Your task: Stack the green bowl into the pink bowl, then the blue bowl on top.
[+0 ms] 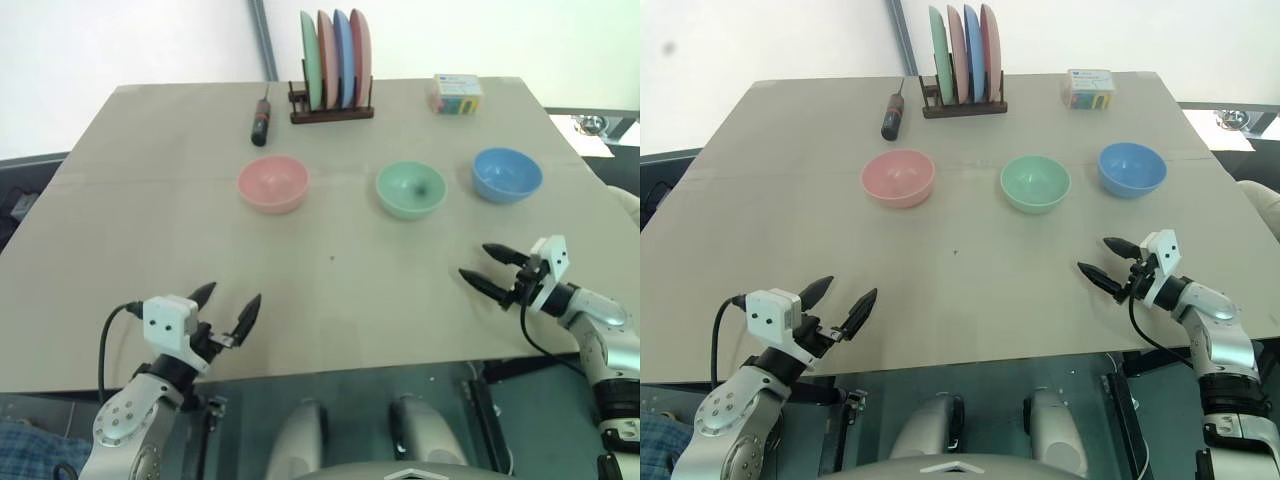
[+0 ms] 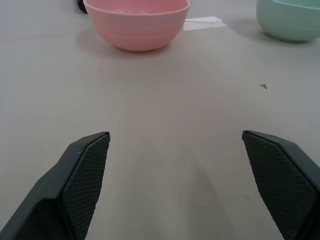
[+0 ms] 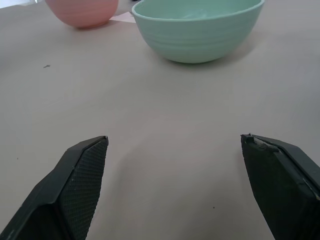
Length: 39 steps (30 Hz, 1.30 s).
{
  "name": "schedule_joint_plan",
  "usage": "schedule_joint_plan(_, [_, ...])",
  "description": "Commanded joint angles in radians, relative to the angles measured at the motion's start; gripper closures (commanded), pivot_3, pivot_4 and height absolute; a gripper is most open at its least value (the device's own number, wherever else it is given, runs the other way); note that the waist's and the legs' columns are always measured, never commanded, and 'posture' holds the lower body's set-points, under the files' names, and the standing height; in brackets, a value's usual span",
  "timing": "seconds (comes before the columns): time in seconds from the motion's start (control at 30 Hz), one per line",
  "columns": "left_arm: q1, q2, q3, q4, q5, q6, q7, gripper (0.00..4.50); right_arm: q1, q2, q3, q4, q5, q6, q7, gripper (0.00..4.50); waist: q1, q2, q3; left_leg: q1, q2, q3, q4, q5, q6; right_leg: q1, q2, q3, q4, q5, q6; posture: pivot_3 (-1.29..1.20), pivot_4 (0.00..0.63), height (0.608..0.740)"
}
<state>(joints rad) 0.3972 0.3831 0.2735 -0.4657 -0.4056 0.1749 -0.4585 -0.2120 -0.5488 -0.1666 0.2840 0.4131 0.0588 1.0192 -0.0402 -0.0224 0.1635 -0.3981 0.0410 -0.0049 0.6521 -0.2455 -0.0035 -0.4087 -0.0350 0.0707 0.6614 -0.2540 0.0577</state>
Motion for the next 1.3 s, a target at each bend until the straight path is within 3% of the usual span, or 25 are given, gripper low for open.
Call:
schedule_joint_plan(0.03, [-0.002,0.002,0.012,-0.032,-0.008,-0.012,-0.006,0.0,-0.006,0.0,-0.029,-0.036,0.021,-0.02,0.0,0.05,0.0,0.0,0.0,0.0,0.0,0.0,0.0,0.0,0.0,0.0,0.0,0.0,0.0,0.0,0.0,0.0,0.15,0.74])
schedule_joint_plan(0.33, [-0.009,-0.002,0.004,-0.024,0.0,-0.021,-0.008,0.0,0.002,0.001,-0.027,-0.061,0.032,-0.022,0.007,0.05,0.0,0.0,0.0,0.0,0.0,0.0,0.0,0.0,0.0,0.0,0.0,0.0,0.0,0.0,0.0,0.0,0.15,0.74])
schedule_joint_plan(0.53, [-0.091,0.027,-0.022,-0.045,0.049,0.059,0.046,0.0,0.002,0.039,-0.026,-0.204,0.15,0.033,0.047,0.05,0.0,0.0,0.0,0.0,0.0,-0.001,0.0,0.0,0.0,0.0,0.0,0.0,0.001,0.001,0.002,0.0,0.15,0.74])
schedule_joint_plan(0.73, [-0.288,0.105,-0.071,-0.076,0.191,0.297,0.182,0.0,-0.017,0.071,0.007,-0.325,0.186,0.09,0.019,0.05,0.002,0.0,0.0,0.0,0.0,-0.002,0.001,0.0,0.0,0.001,0.001,-0.001,0.001,0.002,0.004,0.0,0.15,0.74])
schedule_joint_plan(0.97, [-0.654,0.181,-0.182,0.036,0.3,0.519,0.225,0.0,-0.042,0.094,0.025,-0.332,0.175,0.09,0.004,0.05,0.006,-0.001,0.001,-0.001,0.0,-0.004,0.001,0.0,0.0,0.001,0.001,-0.003,0.001,0.002,0.004,0.0,0.15,0.74])
schedule_joint_plan(1.13, [-0.88,0.231,-0.325,0.243,0.389,0.539,0.165,0.0,-0.052,0.101,0.028,-0.31,0.163,0.075,-0.002,0.05,0.004,-0.001,0.001,-0.001,0.0,-0.004,0.0,0.0,0.0,0.0,0.001,-0.003,0.001,0.003,0.004,0.0,0.15,0.74])
schedule_joint_plan(1.3, [-1.04,0.232,-0.456,0.545,0.469,0.369,0.062,0.0,-0.049,0.11,0.025,-0.308,0.157,0.062,-0.011,0.05,0.005,-0.001,0.001,-0.002,0.0,-0.004,-0.001,0.0,0.0,0.0,0.001,-0.003,0.001,0.002,0.004,0.0,0.15,0.74])
